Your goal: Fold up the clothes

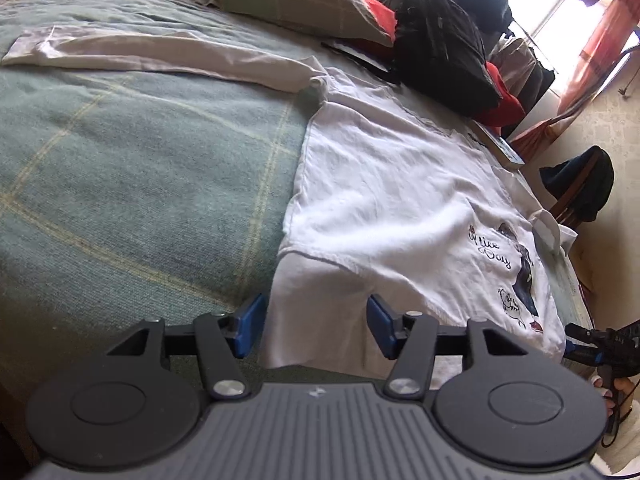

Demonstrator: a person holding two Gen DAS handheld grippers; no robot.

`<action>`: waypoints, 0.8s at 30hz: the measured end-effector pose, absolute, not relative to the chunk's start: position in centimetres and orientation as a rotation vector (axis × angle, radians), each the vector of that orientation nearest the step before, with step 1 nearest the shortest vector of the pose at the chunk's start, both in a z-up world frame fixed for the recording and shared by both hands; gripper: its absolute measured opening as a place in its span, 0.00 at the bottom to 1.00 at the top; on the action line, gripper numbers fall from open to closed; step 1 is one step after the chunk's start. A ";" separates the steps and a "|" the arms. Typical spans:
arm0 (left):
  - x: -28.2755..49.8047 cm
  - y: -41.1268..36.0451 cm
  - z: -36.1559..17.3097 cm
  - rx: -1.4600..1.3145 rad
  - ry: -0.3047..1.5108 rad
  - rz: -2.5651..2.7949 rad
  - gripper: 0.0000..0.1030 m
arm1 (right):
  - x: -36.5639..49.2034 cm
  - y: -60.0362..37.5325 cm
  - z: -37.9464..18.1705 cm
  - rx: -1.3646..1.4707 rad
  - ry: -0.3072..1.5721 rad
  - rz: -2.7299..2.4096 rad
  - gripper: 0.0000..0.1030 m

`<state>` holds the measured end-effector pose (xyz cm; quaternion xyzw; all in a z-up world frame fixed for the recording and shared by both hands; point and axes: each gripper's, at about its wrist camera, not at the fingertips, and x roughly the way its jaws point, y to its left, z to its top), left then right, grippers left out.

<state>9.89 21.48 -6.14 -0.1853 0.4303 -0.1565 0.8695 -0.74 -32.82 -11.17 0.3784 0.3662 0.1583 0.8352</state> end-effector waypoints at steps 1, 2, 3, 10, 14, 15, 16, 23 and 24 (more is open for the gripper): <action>9.8 21.5 -6.1 -0.390 0.899 -0.334 0.52 | -0.8 -32.7 -11.3 0.791 0.777 0.329 0.42; 9.7 21.6 -6.1 -0.392 0.903 -0.339 0.45 | -0.8 -32.7 -11.4 0.785 0.780 0.323 0.21; 9.6 21.6 -6.1 -0.394 0.909 -0.344 0.18 | -0.9 -32.9 -11.5 0.788 0.784 0.317 0.12; 7.7 20.9 -3.5 -0.394 0.871 -0.401 0.01 | -1.4 -33.7 -9.0 0.763 0.733 0.343 0.06; 6.8 20.7 -1.9 -0.385 0.869 -0.413 0.01 | -1.3 -34.1 -6.6 0.724 0.717 0.351 0.06; 6.6 20.5 -1.7 -0.371 0.876 -0.424 0.01 | -1.2 -34.3 -6.2 0.719 0.720 0.346 0.06; 6.5 20.3 -1.6 -0.350 0.886 -0.438 0.01 | -1.1 -34.5 -6.0 0.711 0.727 0.343 0.06; 8.0 20.4 -0.7 -0.154 0.941 -0.293 0.15 | -0.8 -35.1 -4.7 0.528 0.797 0.157 0.15; 8.8 20.1 -0.1 -0.141 0.918 -0.299 0.24 | -0.8 -35.2 -4.0 0.521 0.762 0.164 0.17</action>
